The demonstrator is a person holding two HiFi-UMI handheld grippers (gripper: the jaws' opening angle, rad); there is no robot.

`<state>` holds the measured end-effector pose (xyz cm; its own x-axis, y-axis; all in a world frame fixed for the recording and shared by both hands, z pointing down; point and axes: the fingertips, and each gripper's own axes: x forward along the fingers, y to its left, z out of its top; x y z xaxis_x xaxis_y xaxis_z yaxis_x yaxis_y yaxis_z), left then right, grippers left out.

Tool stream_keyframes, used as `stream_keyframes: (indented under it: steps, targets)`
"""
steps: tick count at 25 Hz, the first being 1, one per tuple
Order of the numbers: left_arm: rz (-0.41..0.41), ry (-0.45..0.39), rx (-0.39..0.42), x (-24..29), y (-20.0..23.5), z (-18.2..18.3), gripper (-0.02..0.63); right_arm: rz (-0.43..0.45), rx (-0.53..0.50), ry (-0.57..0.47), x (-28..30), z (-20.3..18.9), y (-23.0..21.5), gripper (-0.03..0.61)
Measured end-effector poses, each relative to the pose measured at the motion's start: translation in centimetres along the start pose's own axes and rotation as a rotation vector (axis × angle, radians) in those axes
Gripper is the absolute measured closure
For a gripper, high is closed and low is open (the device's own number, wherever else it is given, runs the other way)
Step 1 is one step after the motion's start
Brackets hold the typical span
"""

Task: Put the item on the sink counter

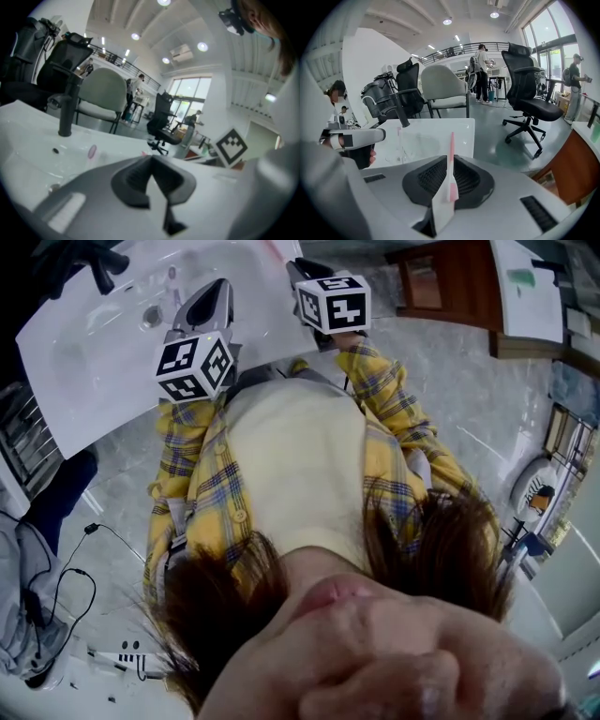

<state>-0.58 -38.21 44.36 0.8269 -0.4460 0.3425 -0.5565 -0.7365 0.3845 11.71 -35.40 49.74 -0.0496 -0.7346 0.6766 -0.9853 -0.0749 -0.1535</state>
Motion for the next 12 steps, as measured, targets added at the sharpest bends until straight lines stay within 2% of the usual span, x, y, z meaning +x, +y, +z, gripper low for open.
stream_keyframes:
  steps: [12]
  targets:
    - [0.065, -0.031, 0.020, -1.8, -2.6, -0.3, 0.609, 0.092, -0.010, -0.048, -3.7, -0.7, 0.0, 0.543]
